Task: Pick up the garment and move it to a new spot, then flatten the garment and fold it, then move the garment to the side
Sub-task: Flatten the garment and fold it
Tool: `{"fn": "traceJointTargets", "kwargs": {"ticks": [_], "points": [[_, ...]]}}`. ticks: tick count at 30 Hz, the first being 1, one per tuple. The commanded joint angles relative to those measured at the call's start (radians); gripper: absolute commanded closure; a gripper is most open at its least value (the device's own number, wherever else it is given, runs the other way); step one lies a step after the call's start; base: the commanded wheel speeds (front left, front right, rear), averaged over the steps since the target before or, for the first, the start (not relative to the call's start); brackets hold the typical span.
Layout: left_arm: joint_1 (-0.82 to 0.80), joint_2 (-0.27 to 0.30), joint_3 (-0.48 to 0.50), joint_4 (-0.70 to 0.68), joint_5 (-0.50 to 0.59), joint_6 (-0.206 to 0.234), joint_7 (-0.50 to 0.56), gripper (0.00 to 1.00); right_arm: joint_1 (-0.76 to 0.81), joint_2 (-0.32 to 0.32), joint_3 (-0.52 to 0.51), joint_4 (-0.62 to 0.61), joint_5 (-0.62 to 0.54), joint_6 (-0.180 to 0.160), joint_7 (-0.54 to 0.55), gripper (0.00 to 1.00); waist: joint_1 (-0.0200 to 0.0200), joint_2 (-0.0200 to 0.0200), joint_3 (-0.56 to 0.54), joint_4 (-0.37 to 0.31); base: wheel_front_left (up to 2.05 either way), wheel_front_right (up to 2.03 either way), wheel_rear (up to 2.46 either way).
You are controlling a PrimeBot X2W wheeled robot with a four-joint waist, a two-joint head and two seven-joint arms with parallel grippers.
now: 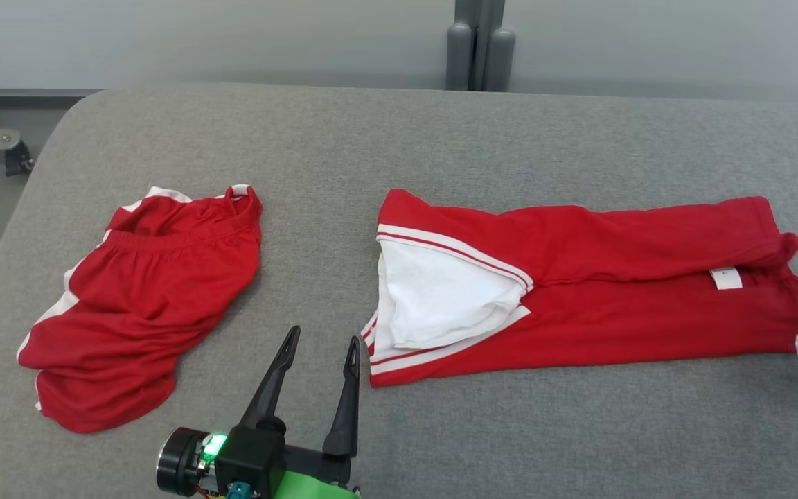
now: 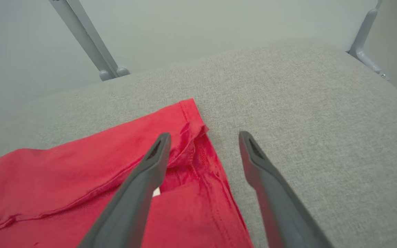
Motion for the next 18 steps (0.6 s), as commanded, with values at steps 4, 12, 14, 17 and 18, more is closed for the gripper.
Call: {"fn": "traceJointTargets", "kwargs": {"ticks": [4, 12, 14, 17, 18], "points": [[0.021, -0.031, 0.023, 0.011, 0.031, -0.035, 0.000, 0.00, -0.094, 0.003, -0.032, 0.115, -0.068, -0.002, 0.042, 0.00, 0.0001, 0.0000, 0.038, 0.075, 0.00, 0.00, 0.00], [0.028, -0.069, 0.058, 0.023, 0.070, -0.077, 0.000, 0.00, -0.187, 0.016, -0.072, 0.348, -0.176, -0.002, 0.058, 0.02, 0.0001, 0.0000, 0.048, 0.092, 0.00, 0.00, 0.00], [0.032, -0.077, 0.069, 0.024, 0.074, -0.084, 0.000, 0.00, -0.194, 0.024, -0.081, 0.384, -0.188, -0.002, 0.063, 0.15, 0.0001, 0.0000, 0.049, 0.090, 0.00, 0.00, 0.00], [0.034, -0.083, 0.081, 0.022, 0.081, -0.096, 0.000, 0.00, -0.194, 0.032, -0.098, 0.413, -0.192, -0.002, 0.082, 0.15, 0.0001, 0.0000, 0.053, 0.087, 0.00, 0.00, 0.00], [0.034, -0.085, 0.085, 0.022, 0.086, -0.101, 0.000, 0.00, -0.191, 0.041, -0.105, 0.420, -0.189, -0.002, 0.087, 0.18, 0.0001, 0.0000, 0.054, 0.086, 0.00, 0.00, 0.00]]}}
